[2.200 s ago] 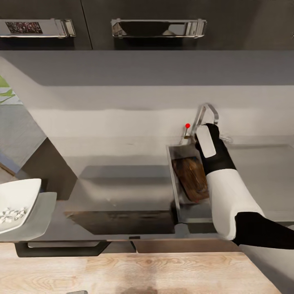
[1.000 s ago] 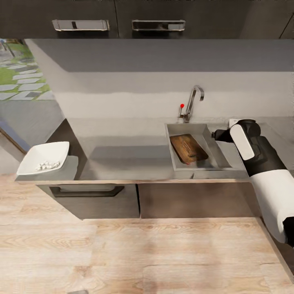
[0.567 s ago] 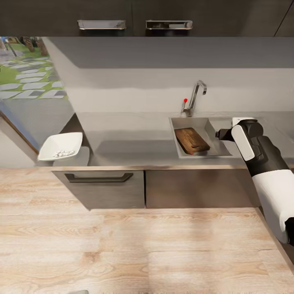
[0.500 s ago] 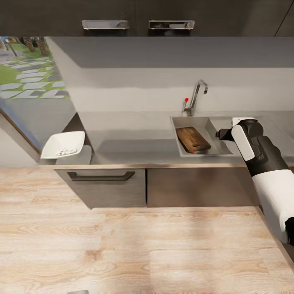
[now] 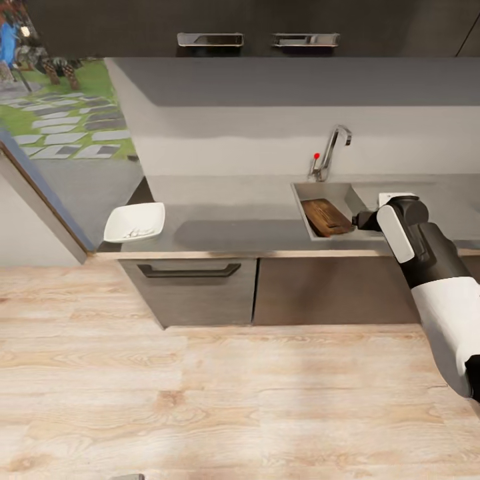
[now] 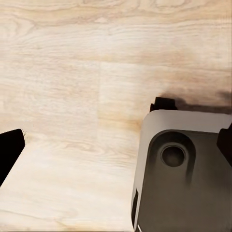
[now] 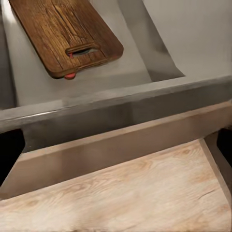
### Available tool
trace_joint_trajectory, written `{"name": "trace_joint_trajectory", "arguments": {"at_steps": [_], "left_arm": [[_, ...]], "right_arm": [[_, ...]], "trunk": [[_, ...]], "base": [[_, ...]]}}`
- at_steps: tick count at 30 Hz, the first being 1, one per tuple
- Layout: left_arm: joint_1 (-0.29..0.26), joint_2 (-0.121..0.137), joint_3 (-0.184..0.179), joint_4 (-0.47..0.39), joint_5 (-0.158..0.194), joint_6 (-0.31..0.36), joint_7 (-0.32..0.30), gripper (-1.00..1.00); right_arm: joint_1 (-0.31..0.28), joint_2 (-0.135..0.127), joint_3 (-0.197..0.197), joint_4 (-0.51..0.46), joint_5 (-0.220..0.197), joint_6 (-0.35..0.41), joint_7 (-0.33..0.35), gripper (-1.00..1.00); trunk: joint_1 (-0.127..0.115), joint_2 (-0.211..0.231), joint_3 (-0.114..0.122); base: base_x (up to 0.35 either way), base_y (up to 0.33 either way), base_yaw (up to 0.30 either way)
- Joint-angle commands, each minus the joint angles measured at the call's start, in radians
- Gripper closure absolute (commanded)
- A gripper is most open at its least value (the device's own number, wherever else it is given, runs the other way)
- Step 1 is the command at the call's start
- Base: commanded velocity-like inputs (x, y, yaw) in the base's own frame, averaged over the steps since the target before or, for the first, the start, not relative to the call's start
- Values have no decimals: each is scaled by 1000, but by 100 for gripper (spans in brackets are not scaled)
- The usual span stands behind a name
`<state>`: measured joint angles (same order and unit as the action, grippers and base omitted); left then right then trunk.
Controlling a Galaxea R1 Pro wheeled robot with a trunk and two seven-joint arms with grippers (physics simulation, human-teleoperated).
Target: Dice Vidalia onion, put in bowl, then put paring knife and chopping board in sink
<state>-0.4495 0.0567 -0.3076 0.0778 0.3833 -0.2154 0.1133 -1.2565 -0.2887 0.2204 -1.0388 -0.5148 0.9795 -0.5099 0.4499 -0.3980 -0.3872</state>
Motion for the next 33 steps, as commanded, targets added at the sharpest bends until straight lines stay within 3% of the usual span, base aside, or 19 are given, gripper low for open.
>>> {"name": "trace_joint_trajectory", "arguments": {"at_steps": [1, 10, 13, 18, 20, 23, 25, 26, 28, 30, 31, 32, 33], "left_arm": [[-1, -1, -8, 3, 6, -5, 0, -100], [-1, -1, -8, 3, 6, -5, 0, -100], [-1, -1, -8, 3, 6, -5, 0, -100], [-1, -1, -8, 3, 6, -5, 0, -100], [-1, -1, -8, 3, 6, -5, 0, -100], [-1, -1, -8, 3, 6, -5, 0, -100], [-1, -1, -8, 3, 6, -5, 0, -100], [-1, -1, -8, 3, 6, -5, 0, -100], [-1, -1, -8, 3, 6, -5, 0, -100], [-1, -1, -8, 3, 6, -5, 0, -100], [-1, -1, -8, 3, 6, -5, 0, -100], [-1, -1, -8, 3, 6, -5, 0, -100], [-1, -1, -8, 3, 6, -5, 0, -100]], "right_arm": [[-1, -1, 4, 2, -10, 2, -10, -100], [6, -1, 5, 22, -8, -2, -9, -100], [53, -1, 5, 23, -9, -8, -9, -100], [118, -1, 5, 30, -8, -93, -5, -100], [163, -1, 6, 53, 4, -161, 17, -100], [231, -1, 6, 124, 94, -323, 131, -100], [265, 2, 5, 261, 220, -500, 296, -100], [271, 4, 5, 369, 259, -598, 380, -100], [275, 9, 5, 537, 283, -745, 470, -100], [277, 35, 5, 771, 294, -972, 536, -100], [278, 62, 5, 864, 297, -1068, 548, -100], [292, 106, 5, 943, 302, -1196, 556, -100], [323, 128, 5, 970, 303, -1258, 559, -100]], "trunk": [[0, -2, -2], [0, -2, -2], [0, -2, -2], [0, -2, -2], [0, -2, -2], [0, -2, -2], [0, -2, -2], [0, -2, -2], [0, -2, -2], [0, -2, -2], [0, -2, -2], [0, -2, -2], [0, -2, -2]], "base": [[-246, 202, 0], [-284, 110, 0], [-316, 5, 0], [-282, 1, 0], [-112, 0, 0], [-31, 0, 0], [-7, 0, 0], [-2, 0, 0], [-1, 0, 0], [0, 0, 0], [0, 0, 0], [0, 0, 0], [0, 0, 0]]}}
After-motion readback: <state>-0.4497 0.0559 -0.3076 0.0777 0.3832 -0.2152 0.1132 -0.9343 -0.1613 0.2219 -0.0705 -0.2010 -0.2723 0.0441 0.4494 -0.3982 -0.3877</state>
